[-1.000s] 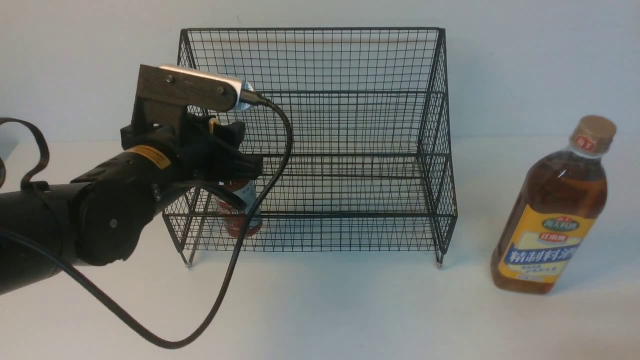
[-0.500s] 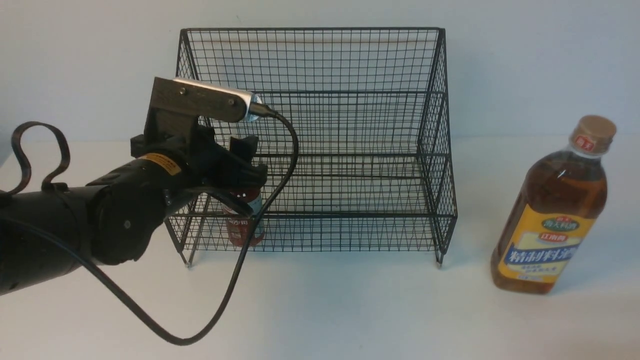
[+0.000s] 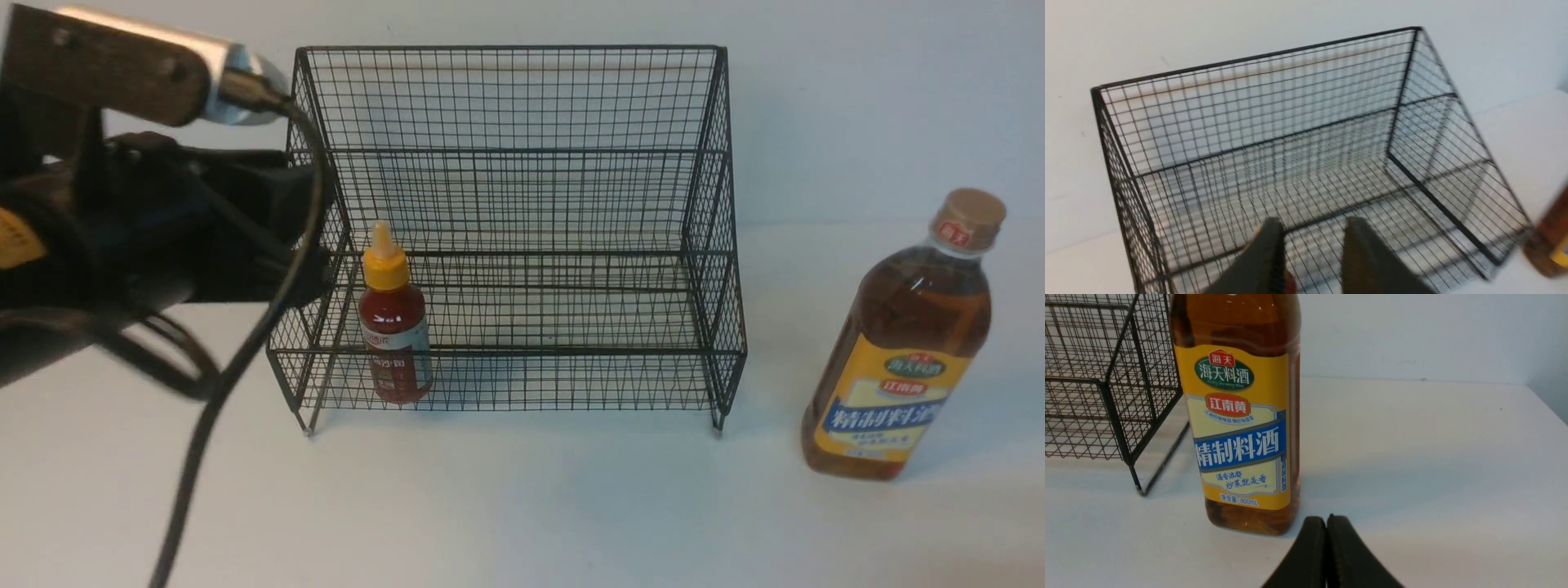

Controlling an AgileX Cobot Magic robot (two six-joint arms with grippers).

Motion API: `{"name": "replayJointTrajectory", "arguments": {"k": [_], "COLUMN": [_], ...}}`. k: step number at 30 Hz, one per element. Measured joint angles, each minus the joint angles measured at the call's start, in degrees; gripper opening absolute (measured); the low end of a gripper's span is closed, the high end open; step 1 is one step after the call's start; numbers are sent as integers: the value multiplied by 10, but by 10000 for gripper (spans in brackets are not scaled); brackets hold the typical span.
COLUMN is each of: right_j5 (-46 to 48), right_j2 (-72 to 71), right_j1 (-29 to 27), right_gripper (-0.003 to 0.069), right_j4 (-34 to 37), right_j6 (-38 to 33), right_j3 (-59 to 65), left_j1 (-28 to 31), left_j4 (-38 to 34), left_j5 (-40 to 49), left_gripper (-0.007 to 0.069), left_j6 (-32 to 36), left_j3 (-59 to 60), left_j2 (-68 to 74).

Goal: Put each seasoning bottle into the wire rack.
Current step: Use the right arm to grab the condiment bottle closest to it

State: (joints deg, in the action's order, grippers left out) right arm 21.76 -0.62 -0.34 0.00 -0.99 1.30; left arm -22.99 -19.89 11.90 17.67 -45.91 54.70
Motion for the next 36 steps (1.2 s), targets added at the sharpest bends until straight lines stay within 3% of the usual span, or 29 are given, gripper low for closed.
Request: {"name": "replayJointTrajectory", "arguments": {"k": [1, 6, 13, 27, 31, 36], "right_j5": [0, 0, 0, 0, 0, 0], "right_j2": [0, 0, 0, 0, 0, 0], "right_j1": [0, 0, 0, 0, 0, 0], "right_gripper": [-15, -15, -15, -15, -15, -15], "right_j4": [0, 0, 0, 0, 0, 0], "right_j6": [0, 0, 0, 0, 0, 0], "right_j3": [0, 0, 0, 0, 0, 0], "left_j1": [0, 0, 0, 0, 12, 76], "left_j4": [1, 5, 7, 35, 88, 148], "left_j5": [49, 110, 129, 134, 133, 111], "left_gripper": [58, -4, -5, -5, -5, -5], "left_j6": [1, 2, 2, 8, -12, -84], "left_j3": [0, 0, 0, 2, 58, 202], "left_j2": [-36, -124, -227, -273, -320, -428]}}
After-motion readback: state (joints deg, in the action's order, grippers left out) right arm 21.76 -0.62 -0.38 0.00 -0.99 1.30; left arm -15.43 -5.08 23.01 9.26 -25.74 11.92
